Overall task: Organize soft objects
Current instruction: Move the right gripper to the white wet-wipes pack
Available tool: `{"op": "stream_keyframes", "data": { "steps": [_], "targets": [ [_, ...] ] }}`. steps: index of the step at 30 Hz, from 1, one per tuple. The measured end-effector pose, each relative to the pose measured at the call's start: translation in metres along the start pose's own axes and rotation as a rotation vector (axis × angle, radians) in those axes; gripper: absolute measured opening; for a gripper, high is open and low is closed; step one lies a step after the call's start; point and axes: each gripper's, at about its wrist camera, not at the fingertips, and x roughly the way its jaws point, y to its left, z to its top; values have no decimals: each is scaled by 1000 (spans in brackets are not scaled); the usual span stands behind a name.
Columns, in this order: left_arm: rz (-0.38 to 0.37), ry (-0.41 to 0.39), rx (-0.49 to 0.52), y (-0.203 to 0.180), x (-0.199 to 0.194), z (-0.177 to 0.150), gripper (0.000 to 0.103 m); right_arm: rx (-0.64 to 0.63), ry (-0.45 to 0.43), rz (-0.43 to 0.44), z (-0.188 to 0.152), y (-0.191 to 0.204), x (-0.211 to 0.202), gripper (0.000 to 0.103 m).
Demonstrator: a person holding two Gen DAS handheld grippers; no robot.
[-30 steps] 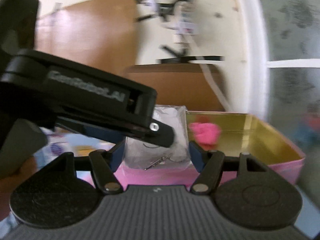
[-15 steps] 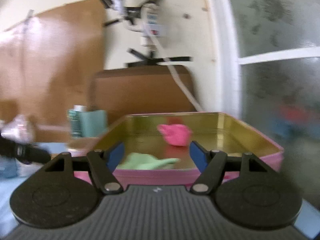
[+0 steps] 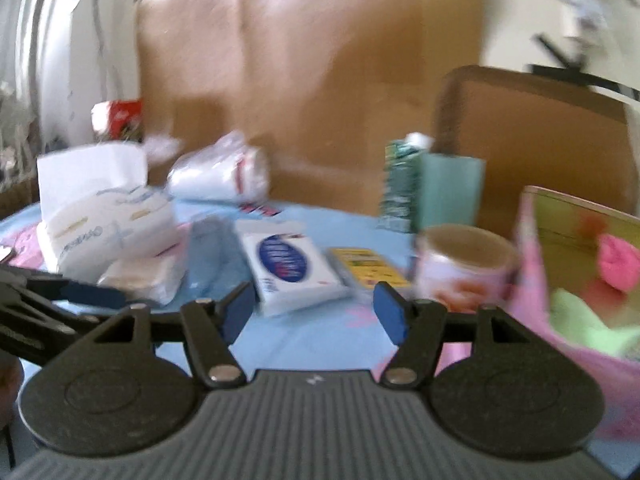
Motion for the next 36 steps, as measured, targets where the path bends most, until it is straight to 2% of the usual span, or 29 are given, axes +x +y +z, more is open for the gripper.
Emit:
{"op": "stream_keyframes", "data": {
  "steps": [4, 7, 10, 11, 12, 13, 15, 19, 31, 35, 36],
  "targets": [
    [-23, -45, -5, 2, -7, -1, 99, -79, 68, -10, 3, 14, 30, 67],
    [-34, -46, 3, 0, -6, 0, 100, -72, 126, -5, 6, 13, 46, 67],
    [-45, -50, -1, 0, -5, 0, 101, -77, 143, 3, 2, 15, 50, 65],
    [-48, -51, -4, 1, -5, 0, 102, -78, 151, 7, 0, 15, 50, 53],
    [-49, -52, -7, 1, -6, -1, 102, -69, 158, 18, -1, 14, 52, 32],
    [-50, -52, -9, 1, -6, -1, 102, -51, 160, 23, -1, 13, 50, 17],
    [-50, -51, -10, 2, -6, -1, 102, -21, 151, -7, -2, 10, 49, 10],
    [-47, -49, -10, 2, -5, -1, 102, 24, 126, -44, -8, 1, 31, 6],
    [-37, -42, -20, 3, -5, 0, 102, 7, 104, -56, -41, 4, -33, 7],
    [-38, -39, -22, 3, -4, 0, 103, 19, 112, -44, -46, 4, -38, 11],
    [-39, -38, -23, 4, -4, 0, 103, 20, 110, -43, -47, 4, -40, 18]
  ]
}}
